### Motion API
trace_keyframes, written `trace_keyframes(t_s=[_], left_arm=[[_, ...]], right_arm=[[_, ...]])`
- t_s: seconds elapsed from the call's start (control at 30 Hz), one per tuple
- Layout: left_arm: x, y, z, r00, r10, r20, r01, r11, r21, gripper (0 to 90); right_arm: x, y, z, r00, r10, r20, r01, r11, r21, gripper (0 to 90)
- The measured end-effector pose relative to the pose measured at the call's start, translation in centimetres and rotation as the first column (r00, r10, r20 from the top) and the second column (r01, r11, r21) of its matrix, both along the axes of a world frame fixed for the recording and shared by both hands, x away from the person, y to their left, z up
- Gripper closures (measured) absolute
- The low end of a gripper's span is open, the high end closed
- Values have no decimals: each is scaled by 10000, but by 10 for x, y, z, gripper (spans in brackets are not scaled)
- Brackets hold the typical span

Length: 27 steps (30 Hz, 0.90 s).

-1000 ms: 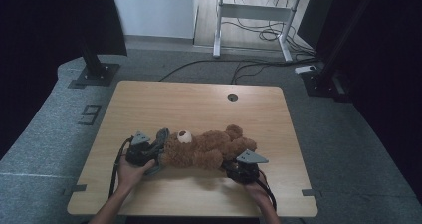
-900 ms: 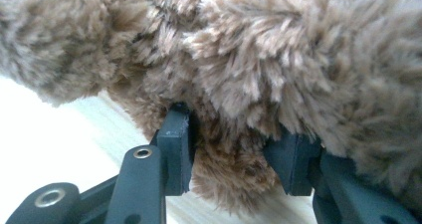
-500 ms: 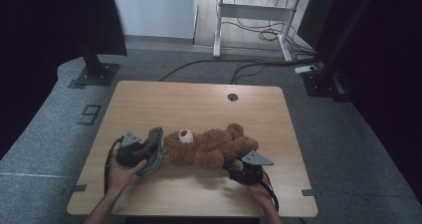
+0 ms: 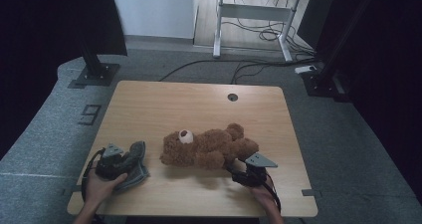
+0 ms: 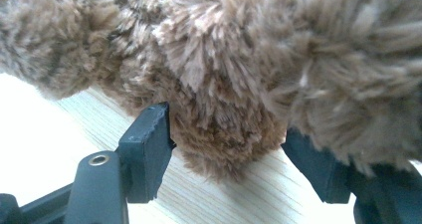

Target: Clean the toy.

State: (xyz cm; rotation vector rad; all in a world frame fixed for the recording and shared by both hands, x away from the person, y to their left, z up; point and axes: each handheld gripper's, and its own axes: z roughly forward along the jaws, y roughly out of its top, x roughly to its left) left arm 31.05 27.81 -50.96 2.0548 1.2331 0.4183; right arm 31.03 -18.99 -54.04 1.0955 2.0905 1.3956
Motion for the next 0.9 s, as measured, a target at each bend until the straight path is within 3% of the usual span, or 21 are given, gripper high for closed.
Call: trace_keyframes(t_s=[0.17, 0.27, 0.37, 0.53, 0.57, 0.7, 0.9], left_arm=[[6, -10, -7, 9997, -77, -248, 85, 9994, 343, 562], [9, -13, -9, 9996, -17, -268, 31, 9987, 504, 449], [8, -14, -6, 9999, 27, 105, -32, 9987, 504, 304], [2, -13, 3, 9974, -56, 715, 65, 9999, -120, 153], [1, -13, 5, 9966, -135, 815, 168, 9990, -408, 147], [-2, -16, 10, 9904, -329, 1342, 434, 9962, -758, 143], [-1, -26, 17, 9844, -621, 1646, 754, 9942, -761, 147]], right_arm=[[1, -3, -3, 9999, -65, -88, 65, 10000, 32, 336], [1, -6, -2, 9999, -159, -37, 159, 9999, 50, 335], [-1, -8, 0, 9998, -220, -4, 220, 9997, 79, 332], [-4, -16, 0, 9996, -277, 20, 277, 9995, 144, 323], [-4, -17, 0, 9996, -287, 34, 287, 9995, 164, 321], [-4, -24, 1, 9992, -377, 109, 373, 9988, 332, 317], [-6, -25, 1, 9994, -273, 200, 272, 9996, 83, 299]])
